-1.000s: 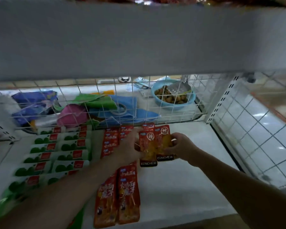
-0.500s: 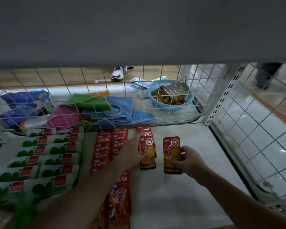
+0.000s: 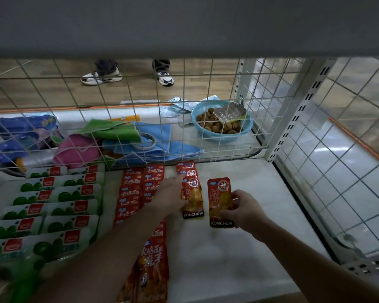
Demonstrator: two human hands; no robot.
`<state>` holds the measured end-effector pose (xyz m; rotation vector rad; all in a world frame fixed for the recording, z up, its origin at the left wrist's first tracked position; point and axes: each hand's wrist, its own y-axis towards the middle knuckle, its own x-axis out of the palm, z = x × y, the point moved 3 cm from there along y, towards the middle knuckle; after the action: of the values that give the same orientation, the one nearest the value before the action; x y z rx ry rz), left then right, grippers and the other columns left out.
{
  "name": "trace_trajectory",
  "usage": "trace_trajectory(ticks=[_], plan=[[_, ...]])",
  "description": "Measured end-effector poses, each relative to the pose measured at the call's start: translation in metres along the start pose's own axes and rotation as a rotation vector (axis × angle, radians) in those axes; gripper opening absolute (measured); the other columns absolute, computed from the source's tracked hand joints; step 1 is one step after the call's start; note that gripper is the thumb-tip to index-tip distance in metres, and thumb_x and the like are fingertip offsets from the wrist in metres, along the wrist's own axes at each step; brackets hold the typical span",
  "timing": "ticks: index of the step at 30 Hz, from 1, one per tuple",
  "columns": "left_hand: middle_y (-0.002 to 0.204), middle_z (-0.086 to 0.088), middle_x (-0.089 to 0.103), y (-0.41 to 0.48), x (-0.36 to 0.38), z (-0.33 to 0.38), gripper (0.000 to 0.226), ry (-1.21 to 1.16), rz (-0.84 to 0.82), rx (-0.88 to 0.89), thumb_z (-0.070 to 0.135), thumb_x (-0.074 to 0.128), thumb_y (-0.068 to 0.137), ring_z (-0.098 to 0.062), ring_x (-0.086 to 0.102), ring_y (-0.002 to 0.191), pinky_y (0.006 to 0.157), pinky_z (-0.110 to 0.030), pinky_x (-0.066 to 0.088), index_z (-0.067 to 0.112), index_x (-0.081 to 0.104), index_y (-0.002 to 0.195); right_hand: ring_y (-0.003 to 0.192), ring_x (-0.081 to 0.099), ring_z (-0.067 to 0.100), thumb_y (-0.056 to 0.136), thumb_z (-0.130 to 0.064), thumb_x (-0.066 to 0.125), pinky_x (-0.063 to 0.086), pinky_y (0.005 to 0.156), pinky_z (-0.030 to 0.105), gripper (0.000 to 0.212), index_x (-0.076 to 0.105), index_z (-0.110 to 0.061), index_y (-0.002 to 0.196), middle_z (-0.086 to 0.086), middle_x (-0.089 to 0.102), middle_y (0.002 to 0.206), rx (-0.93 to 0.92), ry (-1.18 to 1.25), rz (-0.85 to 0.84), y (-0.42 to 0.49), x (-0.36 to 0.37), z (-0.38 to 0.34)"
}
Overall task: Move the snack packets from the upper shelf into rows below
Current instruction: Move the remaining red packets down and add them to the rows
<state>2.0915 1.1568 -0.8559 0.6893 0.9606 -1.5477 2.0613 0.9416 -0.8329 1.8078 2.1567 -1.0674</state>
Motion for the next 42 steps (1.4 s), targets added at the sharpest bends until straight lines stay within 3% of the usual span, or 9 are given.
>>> trace_trajectory(ticks=[6, 11, 19, 29, 33, 36, 42], plan=[[0.136, -0.006, 0.051, -0.007, -0.014, 0.0, 0.093, -0.074, 0.027, 0.014, 0.026, 0.082, 0.079, -0.024, 0.039, 0.134, 0.116, -0.043, 0.034, 0.021, 0.027, 0.154, 0.087, 0.067, 0.018, 0.084, -0.009, 0.075, 0.055, 0.061, 0.028, 0.033, 0.055, -0.014, 0.11, 0.004, 0.067, 0.099, 0.006, -0.003, -0.019, 0.004, 0.017, -0.011], [0.108, 0.005, 0.052, -0.02, -0.031, -0.013, 0.078, -0.096, 0.088, 0.061, 0.027, 0.078, 0.083, -0.013, 0.048, 0.109, 0.103, -0.031, 0.043, 0.021, 0.037, 0.148, 0.101, 0.066, 0.024, 0.084, -0.01, 0.075, 0.059, 0.089, 0.044, 0.034, 0.051, -0.017, 0.108, 0.007, 0.066, 0.108, 0.024, -0.036, -0.08, 0.006, 0.044, -0.027], [0.103, 0.006, 0.053, -0.033, -0.041, -0.027, 0.072, -0.095, 0.084, 0.081, 0.022, 0.078, 0.083, -0.011, 0.052, 0.099, 0.088, -0.022, 0.045, 0.022, 0.041, 0.146, 0.096, 0.063, 0.017, 0.083, -0.018, 0.078, 0.058, 0.089, 0.038, 0.041, 0.055, -0.015, 0.116, 0.001, 0.064, 0.107, -0.009, -0.167, -0.057, 0.006, 0.067, -0.036], [0.107, 0.007, 0.053, -0.036, -0.036, -0.031, 0.07, -0.037, 0.075, 0.069, 0.028, 0.076, 0.085, -0.012, 0.048, 0.111, 0.101, -0.03, 0.045, 0.022, 0.041, 0.146, 0.104, 0.066, 0.02, 0.084, -0.024, 0.076, 0.055, 0.094, 0.039, 0.048, 0.052, -0.016, 0.125, 0.006, 0.067, 0.115, -0.075, -0.318, 0.038, 0.006, 0.064, -0.031], [0.127, 0.003, 0.054, -0.036, -0.036, -0.031, 0.063, -0.007, 0.097, 0.107, 0.036, 0.069, 0.09, -0.017, 0.042, 0.128, 0.111, -0.034, 0.038, 0.022, 0.041, 0.146, 0.104, 0.063, 0.02, 0.084, -0.028, 0.076, 0.054, 0.095, 0.039, 0.046, 0.056, -0.015, 0.124, 0.006, 0.064, 0.117, -0.093, -0.393, 0.058, 0.009, 0.067, -0.03], [0.15, 0.002, 0.04, -0.039, -0.038, -0.026, 0.059, 0.072, 0.095, 0.12, 0.041, 0.059, 0.095, -0.019, 0.03, 0.141, 0.117, -0.036, 0.027, 0.026, 0.038, 0.148, 0.106, 0.06, 0.021, 0.085, -0.032, 0.074, 0.053, 0.097, 0.039, 0.046, 0.057, -0.015, 0.125, 0.006, 0.058, 0.118, -0.1, -0.445, 0.061, 0.01, 0.067, -0.03], [0.149, 0.005, 0.039, -0.053, -0.044, -0.015, 0.052, 0.175, 0.151, 0.173, 0.046, 0.049, 0.099, -0.017, 0.031, 0.139, 0.114, -0.036, 0.029, 0.027, 0.039, 0.146, 0.114, 0.056, 0.022, 0.094, -0.038, 0.062, 0.051, 0.097, 0.039, 0.049, 0.049, -0.015, 0.135, 0.007, 0.056, 0.128, -0.214, -0.539, 0.137, -0.005, 0.057, -0.04]])
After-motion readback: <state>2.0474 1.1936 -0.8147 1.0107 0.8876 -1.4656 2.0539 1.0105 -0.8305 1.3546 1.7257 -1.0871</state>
